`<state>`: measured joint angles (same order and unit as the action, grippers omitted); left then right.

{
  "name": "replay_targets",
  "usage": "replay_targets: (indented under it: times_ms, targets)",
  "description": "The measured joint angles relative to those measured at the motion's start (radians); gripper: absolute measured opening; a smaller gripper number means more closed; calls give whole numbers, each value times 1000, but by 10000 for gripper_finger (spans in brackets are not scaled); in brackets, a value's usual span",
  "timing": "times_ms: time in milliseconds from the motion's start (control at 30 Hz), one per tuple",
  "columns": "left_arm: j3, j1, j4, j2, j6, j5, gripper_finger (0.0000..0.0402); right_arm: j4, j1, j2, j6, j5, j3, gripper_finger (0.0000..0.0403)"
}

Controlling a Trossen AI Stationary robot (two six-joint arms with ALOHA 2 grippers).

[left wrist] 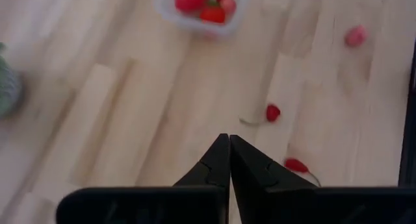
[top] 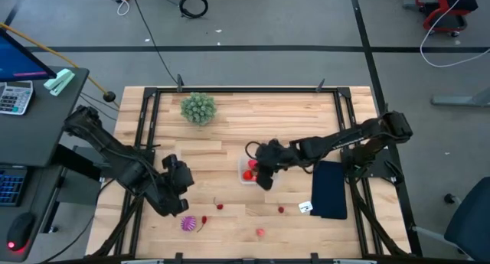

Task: Pick and placing Produce into tupperware
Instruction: Put the red cherry into the transparent bin

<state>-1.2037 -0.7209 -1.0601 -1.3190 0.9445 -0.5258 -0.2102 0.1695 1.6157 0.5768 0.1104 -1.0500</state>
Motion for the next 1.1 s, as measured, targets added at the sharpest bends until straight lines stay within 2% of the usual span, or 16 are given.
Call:
replay_targets:
  times_ms: [200, 467, 567, 667, 833, 1100]
  targets:
    - [1, -24, 29, -143, -11, 19, 43, 119, 84, 0, -107, 0, 0, 87]
    - [0, 3, 234, -397, -386, 16, 97, 129, 111, 0, -210, 0, 0, 88]
    - [1, 26, 293, -482, -452, 18, 114, 129, 104, 0, -220, 1, 0, 88]
    - [0, 49, 284, -548, -459, 28, 126, 124, 100, 0, -221, 1, 0, 86]
    - [1, 67, 289, -611, -460, 73, 136, 102, 100, 0, -238, 1, 0, 85]
    - [0, 61, 304, -619, -470, 98, 129, 94, 100, 0, -240, 1, 0, 86]
